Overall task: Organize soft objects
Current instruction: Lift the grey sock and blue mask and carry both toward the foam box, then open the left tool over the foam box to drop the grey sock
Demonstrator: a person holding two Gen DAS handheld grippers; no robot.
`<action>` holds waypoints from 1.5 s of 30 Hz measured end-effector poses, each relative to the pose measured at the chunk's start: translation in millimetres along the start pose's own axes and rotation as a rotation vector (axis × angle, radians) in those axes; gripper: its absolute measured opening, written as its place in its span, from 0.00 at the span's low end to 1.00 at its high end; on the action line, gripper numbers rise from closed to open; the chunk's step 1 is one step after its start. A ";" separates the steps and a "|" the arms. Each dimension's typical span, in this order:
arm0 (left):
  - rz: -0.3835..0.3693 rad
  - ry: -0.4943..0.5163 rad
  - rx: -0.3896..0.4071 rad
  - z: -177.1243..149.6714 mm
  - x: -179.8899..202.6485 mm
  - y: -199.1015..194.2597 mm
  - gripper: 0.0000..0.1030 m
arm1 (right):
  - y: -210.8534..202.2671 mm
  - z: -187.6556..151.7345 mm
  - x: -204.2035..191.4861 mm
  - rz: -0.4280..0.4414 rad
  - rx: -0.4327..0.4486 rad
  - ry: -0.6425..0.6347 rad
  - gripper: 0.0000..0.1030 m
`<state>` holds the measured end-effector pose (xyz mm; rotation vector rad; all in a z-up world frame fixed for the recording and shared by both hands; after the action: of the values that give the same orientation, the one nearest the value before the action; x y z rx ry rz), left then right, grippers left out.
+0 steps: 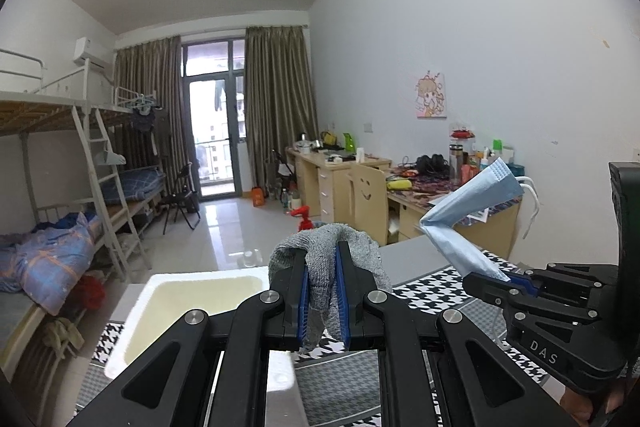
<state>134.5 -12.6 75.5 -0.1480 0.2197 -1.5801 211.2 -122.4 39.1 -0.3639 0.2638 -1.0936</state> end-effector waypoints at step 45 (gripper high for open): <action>0.224 -0.095 -0.066 -9.3 -73.4 19.4 0.12 | 24.6 14.3 -71.6 0.178 -0.003 -0.100 0.11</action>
<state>152.9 60.9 65.1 -0.2408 0.2072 -1.3406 205.4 -45.7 44.1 -0.3886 0.2051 -0.8977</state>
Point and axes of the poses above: each gripper's, at about its wrist camera, not at the fingertips, and y roughly the way its jaws point, x to its right, z to its top, the point moved 2 cm from there along y, roughly the way its jaws point, and after that the axes turned 1 degree about -z, right-handed, at the moved point
